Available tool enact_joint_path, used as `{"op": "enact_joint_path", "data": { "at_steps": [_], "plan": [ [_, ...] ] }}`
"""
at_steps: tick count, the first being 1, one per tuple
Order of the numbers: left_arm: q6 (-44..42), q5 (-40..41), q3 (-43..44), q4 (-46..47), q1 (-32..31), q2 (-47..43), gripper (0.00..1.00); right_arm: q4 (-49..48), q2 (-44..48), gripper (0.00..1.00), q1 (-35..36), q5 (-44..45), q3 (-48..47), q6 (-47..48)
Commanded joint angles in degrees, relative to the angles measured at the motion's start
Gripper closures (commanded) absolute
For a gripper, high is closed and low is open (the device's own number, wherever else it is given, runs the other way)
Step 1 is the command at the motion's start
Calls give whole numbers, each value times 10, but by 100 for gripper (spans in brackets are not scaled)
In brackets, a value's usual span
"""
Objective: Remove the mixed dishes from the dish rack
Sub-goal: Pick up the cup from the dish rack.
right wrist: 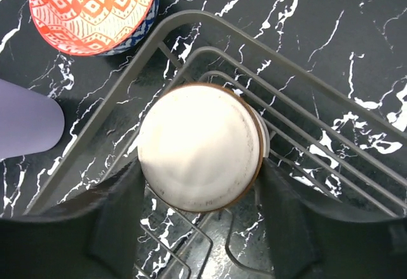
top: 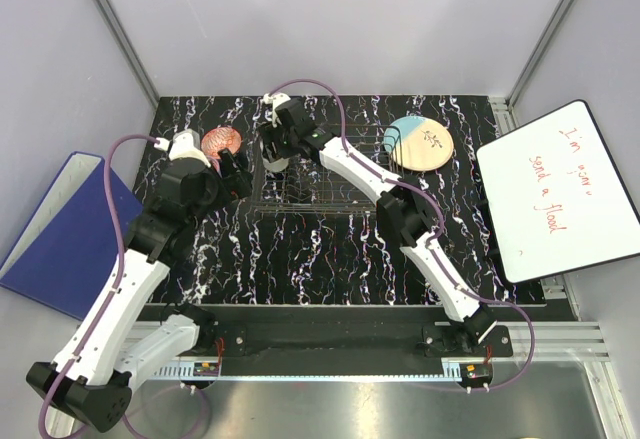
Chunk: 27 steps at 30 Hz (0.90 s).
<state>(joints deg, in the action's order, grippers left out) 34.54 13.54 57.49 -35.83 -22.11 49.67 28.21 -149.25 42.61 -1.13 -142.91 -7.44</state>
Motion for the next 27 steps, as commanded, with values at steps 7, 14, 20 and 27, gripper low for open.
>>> {"op": "enact_joint_path", "data": {
  "at_steps": [7,14,20,27],
  "plan": [
    [-4,-2,-9,34,-2,-5,1,-53,70,55,16,28,60,-8],
    [-18,20,6,33,-2,-7,1,-120,220,64,25,33,165,-9],
    [-18,21,23,34,-1,5,1,-142,354,80,26,52,264,-5],
    [3,-9,19,79,-2,20,1,-221,558,100,22,131,485,-46]
  ]
}}
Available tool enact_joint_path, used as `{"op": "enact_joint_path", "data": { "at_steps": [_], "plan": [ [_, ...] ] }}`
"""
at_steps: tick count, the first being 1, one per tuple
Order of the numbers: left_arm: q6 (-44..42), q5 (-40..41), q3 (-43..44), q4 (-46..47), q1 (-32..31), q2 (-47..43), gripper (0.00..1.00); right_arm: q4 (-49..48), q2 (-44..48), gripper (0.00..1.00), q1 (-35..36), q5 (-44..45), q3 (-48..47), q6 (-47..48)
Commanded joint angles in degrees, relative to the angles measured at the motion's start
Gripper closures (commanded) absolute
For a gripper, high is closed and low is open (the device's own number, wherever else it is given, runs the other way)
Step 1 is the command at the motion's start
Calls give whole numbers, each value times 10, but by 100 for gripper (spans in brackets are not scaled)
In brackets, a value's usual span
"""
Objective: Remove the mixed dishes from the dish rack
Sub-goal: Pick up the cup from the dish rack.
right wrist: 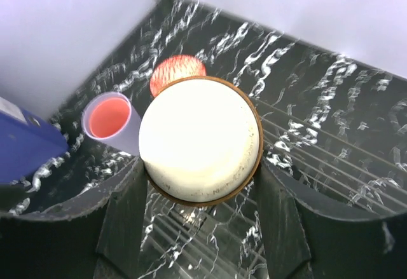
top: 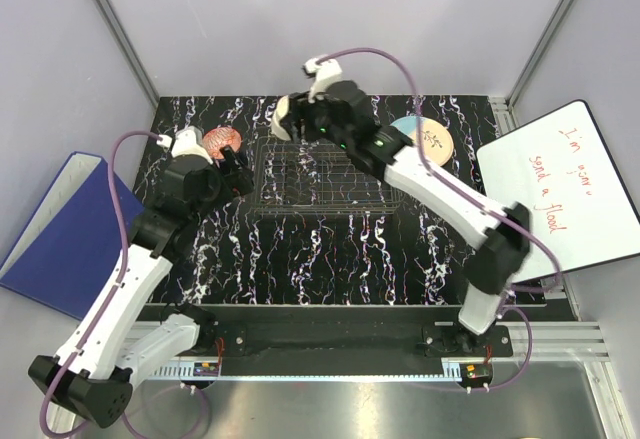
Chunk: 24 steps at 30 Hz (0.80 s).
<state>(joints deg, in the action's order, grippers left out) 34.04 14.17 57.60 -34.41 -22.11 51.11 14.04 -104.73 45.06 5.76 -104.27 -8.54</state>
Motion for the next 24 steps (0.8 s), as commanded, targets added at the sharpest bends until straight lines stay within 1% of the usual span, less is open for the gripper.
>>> {"op": "enact_joint_path", "data": {
  "at_steps": [1,2,3,4,5,6,7,8,9,10,11,13,14,16,17,20,24],
  "plan": [
    [14,-26,9,76,-1,7,1,-95,135,100,-7,58,127,-50],
    [28,-54,3,108,-1,7,1,-135,158,100,-23,50,193,-94],
    [33,-73,-4,129,-1,7,1,-166,201,100,-38,10,228,-122],
    [40,-94,-20,152,-1,7,1,-195,222,100,-52,-20,263,-153],
    [58,-138,-29,204,-1,5,1,-278,243,100,-92,-50,343,-229],
    [69,-176,-39,237,0,4,1,-332,280,100,-113,-114,389,-272],
    [81,-207,-61,269,0,3,1,-393,294,100,-131,-143,434,-318],
    [109,-262,-72,342,0,0,1,-520,303,100,-152,-172,514,-405],
    [125,-286,-85,388,0,-2,1,-581,306,100,-181,-221,546,-446],
    [142,-306,-112,432,0,-6,1,-645,305,100,-196,-241,600,-523],
    [175,-346,-124,521,0,-4,1,-771,299,100,-205,-253,622,-561],
    [210,-391,-153,611,0,19,1,-883,262,100,-224,-275,663,-628],
    [247,-437,-156,678,0,33,1,-965,227,100,-227,-282,666,-686],
    [287,-478,-165,744,0,77,1,-1028,194,100,-229,-294,667,-742],
    [331,-502,-170,815,0,92,1,-1039,183,100,-229,-304,664,-750],
    [381,-514,-195,899,0,126,1,-1039,181,100,-225,-315,664,-736],
    [365,-501,-210,878,0,125,1,-1039,189,100,-224,-326,661,-728]
  ]
}}
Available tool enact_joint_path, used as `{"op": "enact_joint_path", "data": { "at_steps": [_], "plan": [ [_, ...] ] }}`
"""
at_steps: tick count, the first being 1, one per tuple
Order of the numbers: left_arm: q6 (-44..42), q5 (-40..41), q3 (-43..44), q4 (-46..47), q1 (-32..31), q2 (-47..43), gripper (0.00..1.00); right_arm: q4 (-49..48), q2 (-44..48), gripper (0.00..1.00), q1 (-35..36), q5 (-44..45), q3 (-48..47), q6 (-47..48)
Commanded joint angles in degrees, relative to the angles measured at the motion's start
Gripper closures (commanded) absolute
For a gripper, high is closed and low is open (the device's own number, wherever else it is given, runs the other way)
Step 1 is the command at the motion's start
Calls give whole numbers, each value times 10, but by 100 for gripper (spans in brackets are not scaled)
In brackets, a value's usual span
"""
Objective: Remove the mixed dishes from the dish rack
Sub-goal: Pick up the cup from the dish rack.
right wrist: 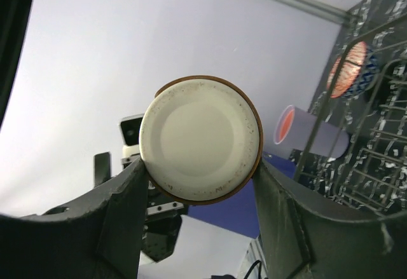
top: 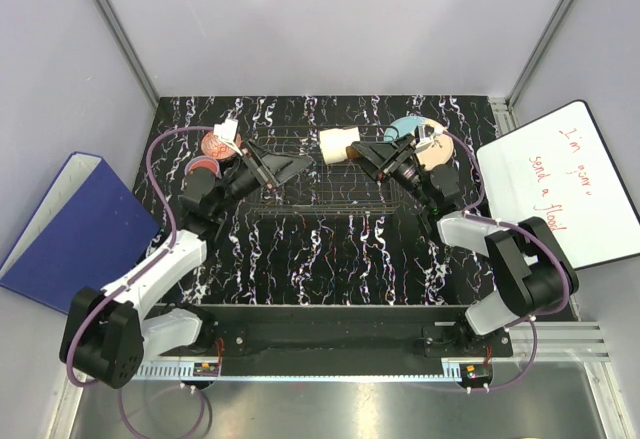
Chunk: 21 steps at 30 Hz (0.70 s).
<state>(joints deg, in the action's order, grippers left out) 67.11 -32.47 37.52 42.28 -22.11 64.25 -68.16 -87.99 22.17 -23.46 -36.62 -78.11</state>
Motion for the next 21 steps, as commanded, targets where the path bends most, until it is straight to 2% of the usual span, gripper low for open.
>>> {"op": "enact_joint_path", "data": {
  "at_steps": [1,16,18,19,21],
  "plan": [
    [30,-33,-10,109,0,-5,1,-217,22,100,5,-35,-16,-29],
    [22,-37,20,104,-22,36,5,-207,-25,100,79,-58,-56,0],
    [21,-38,20,107,-24,39,9,-206,-33,100,86,-64,-61,-1],
    [21,-39,20,108,-26,40,15,-205,-36,100,87,-65,-62,-2],
    [19,-44,22,108,-27,40,44,-202,-37,100,88,-64,-59,-3]
  ]
}}
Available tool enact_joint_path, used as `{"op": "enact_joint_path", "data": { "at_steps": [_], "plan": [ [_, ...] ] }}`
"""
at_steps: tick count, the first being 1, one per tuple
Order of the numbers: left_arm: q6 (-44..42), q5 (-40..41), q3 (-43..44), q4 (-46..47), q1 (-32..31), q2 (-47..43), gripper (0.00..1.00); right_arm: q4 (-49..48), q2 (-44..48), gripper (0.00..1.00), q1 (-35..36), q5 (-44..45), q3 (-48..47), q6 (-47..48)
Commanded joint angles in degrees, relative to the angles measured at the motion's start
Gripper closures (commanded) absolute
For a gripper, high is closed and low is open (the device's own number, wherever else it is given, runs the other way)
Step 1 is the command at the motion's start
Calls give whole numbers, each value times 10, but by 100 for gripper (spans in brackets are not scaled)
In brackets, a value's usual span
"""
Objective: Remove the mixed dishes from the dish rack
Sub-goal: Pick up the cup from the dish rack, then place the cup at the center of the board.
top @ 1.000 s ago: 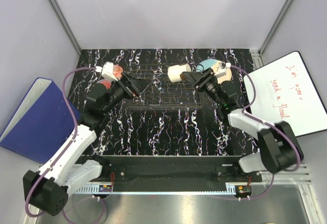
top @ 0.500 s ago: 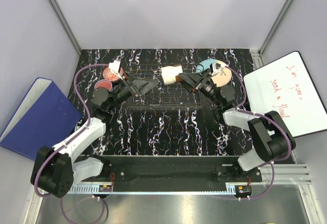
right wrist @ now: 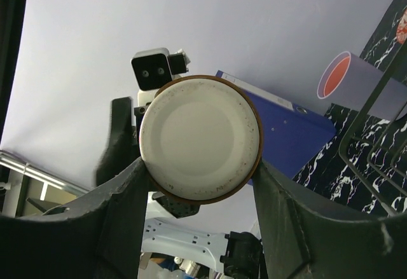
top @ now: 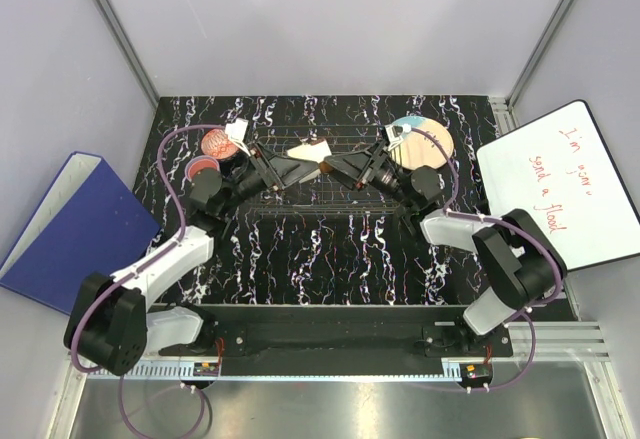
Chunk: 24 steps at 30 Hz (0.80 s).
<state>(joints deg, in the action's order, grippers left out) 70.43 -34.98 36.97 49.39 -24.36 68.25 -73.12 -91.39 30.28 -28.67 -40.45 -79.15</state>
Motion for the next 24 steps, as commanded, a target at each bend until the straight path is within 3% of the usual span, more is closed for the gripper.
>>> {"op": "enact_joint_path", "data": {
  "at_steps": [1,2,3,4,5,7,9,10,11,13,14,17,21,24],
  "plan": [
    [-15,-20,30,34,-4,-1,56,-150,-2,100,7,-10,-18,9],
    [-20,-22,32,16,-4,-4,69,-149,1,95,7,-7,-11,15],
    [-27,-25,35,0,-4,-7,96,-137,8,81,6,-3,-9,20],
    [-36,-26,47,-22,-4,-11,100,-128,12,54,6,-3,-7,25],
    [-63,-27,55,-84,-4,-21,100,-116,19,40,4,-3,-3,41],
    [-102,-22,85,-167,-4,-38,100,-42,52,19,3,-3,-2,67],
    [-185,19,114,-339,-4,-72,100,101,111,1,3,13,-6,140],
    [-215,36,145,-397,-5,-93,100,165,135,0,3,26,-20,173],
    [-267,53,158,-504,-5,-105,100,303,159,0,3,41,-30,246],
    [-314,137,207,-620,-6,-132,100,437,223,0,5,109,-56,319],
    [-347,171,223,-728,-7,-139,100,535,240,0,5,135,-77,375],
    [-382,365,278,-906,-9,-157,100,648,297,0,5,231,-92,448],
    [-399,495,291,-1013,-9,-176,100,707,345,0,5,309,-84,479],
    [-392,546,282,-1069,-8,-165,100,728,349,0,5,318,-76,475]
  ]
}}
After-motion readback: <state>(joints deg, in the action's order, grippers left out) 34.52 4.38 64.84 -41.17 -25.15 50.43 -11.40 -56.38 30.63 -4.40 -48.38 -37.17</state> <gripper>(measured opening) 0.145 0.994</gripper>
